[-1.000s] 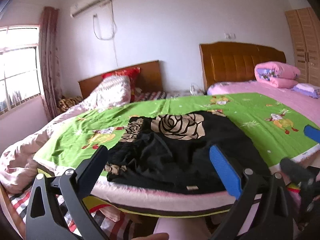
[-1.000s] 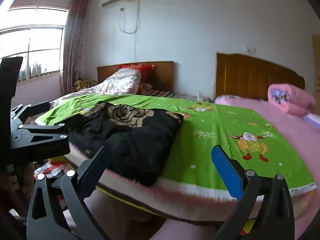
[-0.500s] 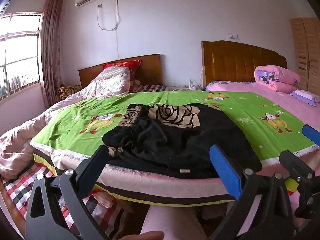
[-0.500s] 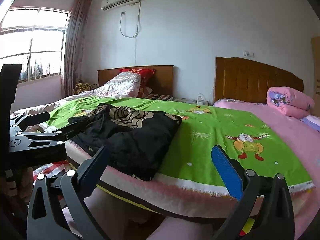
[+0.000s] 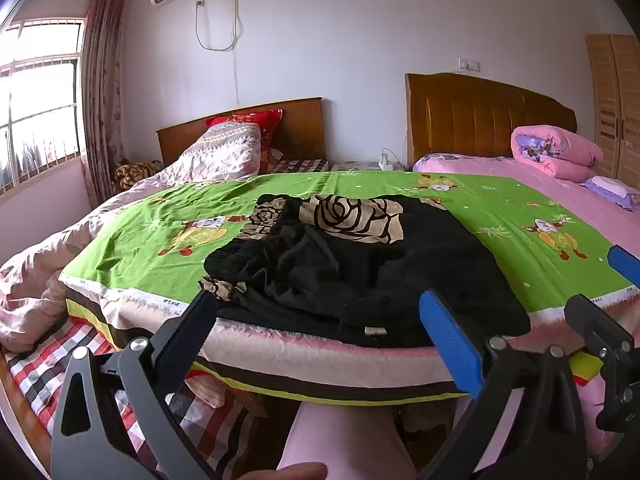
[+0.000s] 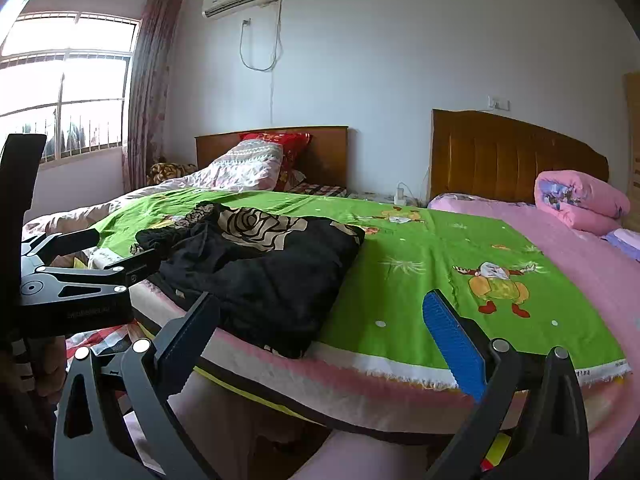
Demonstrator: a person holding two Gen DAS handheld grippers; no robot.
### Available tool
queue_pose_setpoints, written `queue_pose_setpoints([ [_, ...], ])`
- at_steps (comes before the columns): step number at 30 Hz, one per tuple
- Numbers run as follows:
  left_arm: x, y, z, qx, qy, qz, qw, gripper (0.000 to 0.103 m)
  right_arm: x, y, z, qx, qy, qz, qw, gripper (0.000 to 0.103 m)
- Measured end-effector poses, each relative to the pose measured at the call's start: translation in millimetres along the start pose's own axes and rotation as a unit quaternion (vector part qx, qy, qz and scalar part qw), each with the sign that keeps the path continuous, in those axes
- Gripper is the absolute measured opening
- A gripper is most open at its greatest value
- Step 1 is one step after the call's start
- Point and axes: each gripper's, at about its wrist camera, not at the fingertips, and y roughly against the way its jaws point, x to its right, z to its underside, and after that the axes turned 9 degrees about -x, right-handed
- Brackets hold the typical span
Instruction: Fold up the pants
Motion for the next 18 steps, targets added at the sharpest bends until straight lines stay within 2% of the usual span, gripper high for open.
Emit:
queue_pose_setpoints([
  [18, -1.9, -0.6, 2.8, -0.003, 0.002, 0.0, 1.0, 0.102, -3.0, -2.3, 2.0, -0.006, 0.0, -0.004, 1.0, 0.099],
])
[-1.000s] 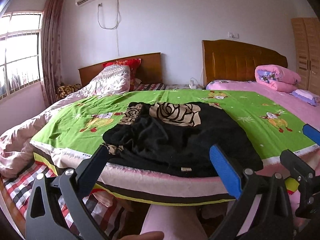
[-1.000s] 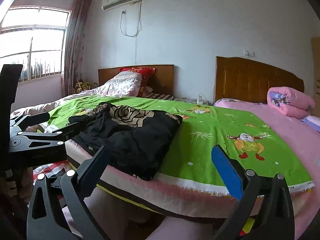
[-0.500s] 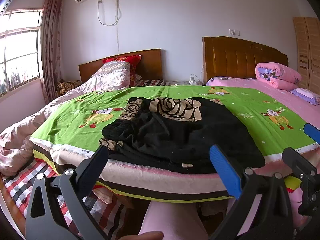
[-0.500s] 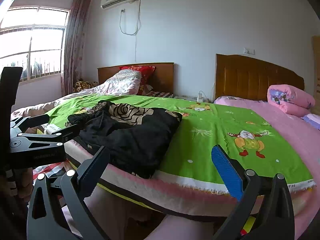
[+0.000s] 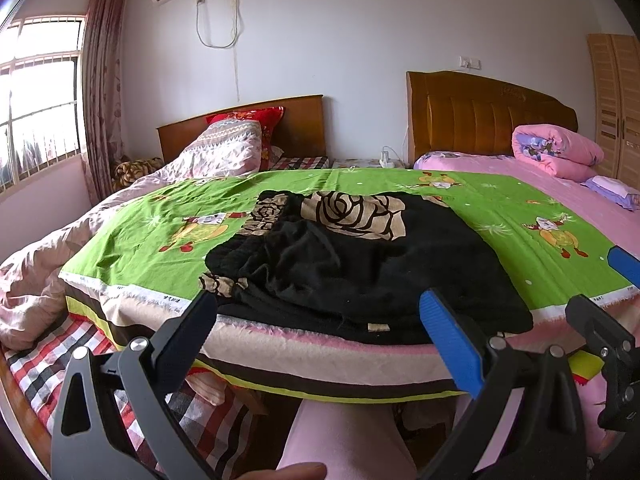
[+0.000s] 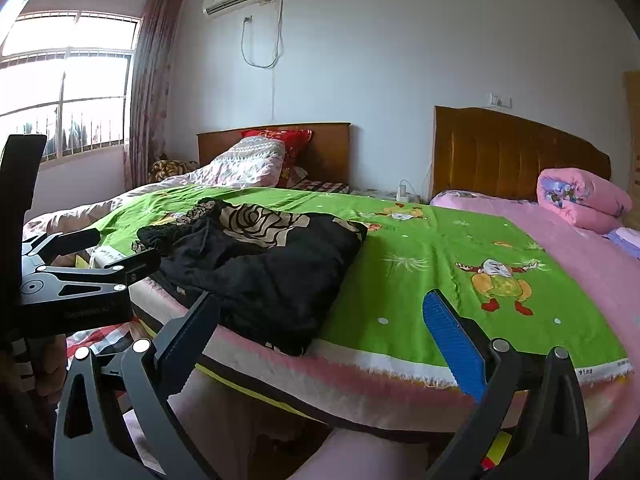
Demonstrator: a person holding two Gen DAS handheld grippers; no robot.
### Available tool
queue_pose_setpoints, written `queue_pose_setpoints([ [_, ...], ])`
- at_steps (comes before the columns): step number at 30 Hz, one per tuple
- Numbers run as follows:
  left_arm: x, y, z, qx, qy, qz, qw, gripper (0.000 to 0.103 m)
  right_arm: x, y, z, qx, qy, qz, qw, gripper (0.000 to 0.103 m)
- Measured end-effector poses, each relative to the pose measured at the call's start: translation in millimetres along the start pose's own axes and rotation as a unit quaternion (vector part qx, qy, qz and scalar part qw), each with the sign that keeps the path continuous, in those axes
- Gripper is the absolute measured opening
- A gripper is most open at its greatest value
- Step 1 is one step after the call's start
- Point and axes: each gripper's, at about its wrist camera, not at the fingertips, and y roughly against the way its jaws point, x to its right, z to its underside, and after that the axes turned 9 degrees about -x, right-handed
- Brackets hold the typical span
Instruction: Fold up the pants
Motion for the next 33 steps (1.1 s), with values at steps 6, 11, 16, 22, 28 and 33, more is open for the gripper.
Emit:
queue_pose_setpoints([
  [6, -1.0, -0.4, 0.3, -0.001, 0.0, -0.002, 1.0, 0.102, 0.2, -1.4, 0.2, -0.003, 0.001, -0.003, 1.0, 0.099],
  [11, -2.6, -0.5, 0.7, -0.001, 0.002, -0.005, 1.0, 0.102, -0.4, -2.7, 0.3, -0.005, 0.004, -0.007, 1.0, 0.099],
  [16, -2.7, -0.1, 0.6, -0.002, 0.003, -0.008, 1.0, 0.102, -1.3, -3.1, 0.3, -0.007, 0.007, -0.01, 1.0, 0.099],
  [22, -2.8, 0.2, -0.3, -0.001, 0.002, -0.011, 0.9999, 0.102, -1.8, -2.8, 0.4, -0.007, 0.007, -0.009, 1.0, 0.099],
  [28, 0.1, 3.4, -0.2, 0.003, -0.003, -0.016, 0.9999, 0.102, -1.7, -2.8, 0.1, -0.006, 0.007, -0.011, 1.0, 0.099],
  [33, 2.5, 4.2, -1.0, 0.005, -0.005, -0.02, 0.9998, 0.102, -1.8, -2.7, 0.3, -0.006, 0.007, -0.011, 1.0, 0.099],
])
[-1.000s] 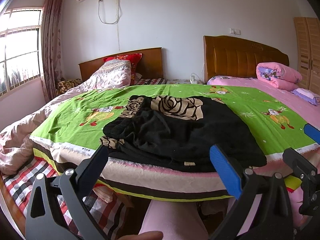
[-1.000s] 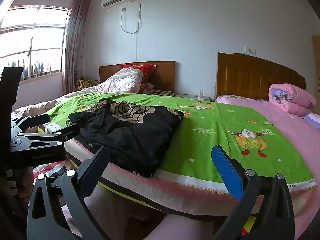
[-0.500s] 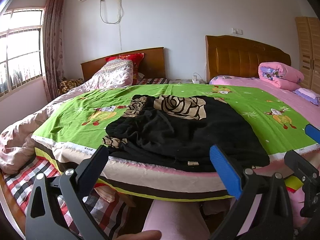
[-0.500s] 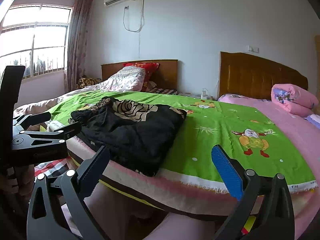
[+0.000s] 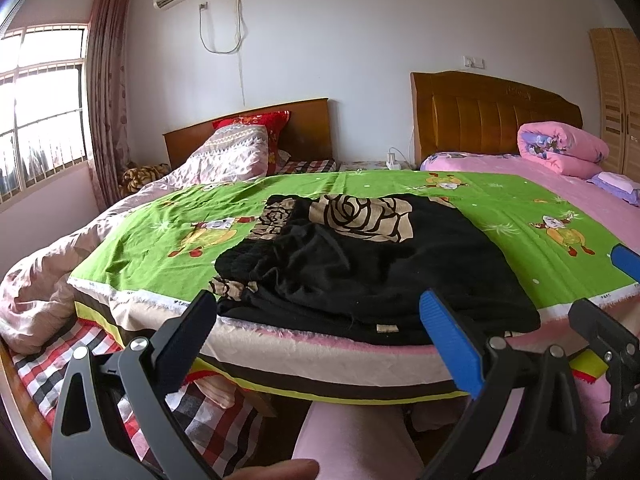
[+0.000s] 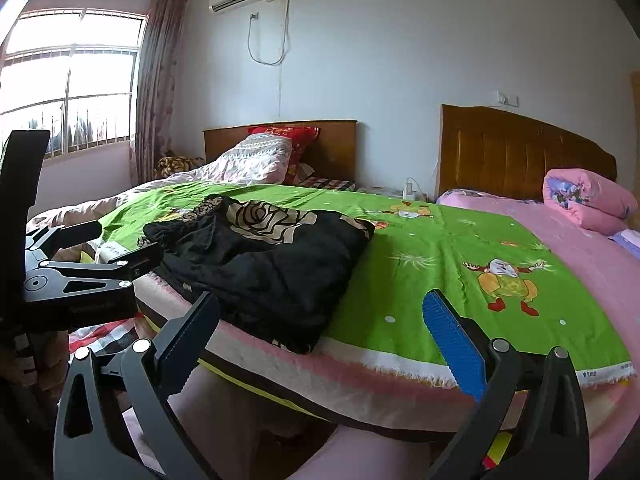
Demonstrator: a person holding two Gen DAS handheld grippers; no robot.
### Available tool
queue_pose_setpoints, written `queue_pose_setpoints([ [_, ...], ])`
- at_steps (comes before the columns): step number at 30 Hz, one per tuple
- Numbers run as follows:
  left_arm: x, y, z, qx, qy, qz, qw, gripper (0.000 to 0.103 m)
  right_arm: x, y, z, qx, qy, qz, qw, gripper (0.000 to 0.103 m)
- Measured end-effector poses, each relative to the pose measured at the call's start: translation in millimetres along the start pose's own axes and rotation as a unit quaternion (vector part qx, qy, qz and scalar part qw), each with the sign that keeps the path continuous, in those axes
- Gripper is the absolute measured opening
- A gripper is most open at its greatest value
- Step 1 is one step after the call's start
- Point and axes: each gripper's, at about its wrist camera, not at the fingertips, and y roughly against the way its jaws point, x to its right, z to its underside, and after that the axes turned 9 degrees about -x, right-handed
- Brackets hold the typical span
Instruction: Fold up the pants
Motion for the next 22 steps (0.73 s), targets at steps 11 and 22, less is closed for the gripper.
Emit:
queue_pose_setpoints([
  [11, 1.9, 2.8, 2.6, 0.016, 0.0, -0.009, 0.9998, 0.102, 0.2, -0.3, -0.1, -0.002, -0.001, -0.001, 1.0, 0.099],
  [22, -0.3, -2.6, 1.9, 0.0, 0.002, -0.01, 1.0, 0.102, 5.7, 0.7, 1.4, 0.001, -0.007, 0.001, 1.0, 0.099],
])
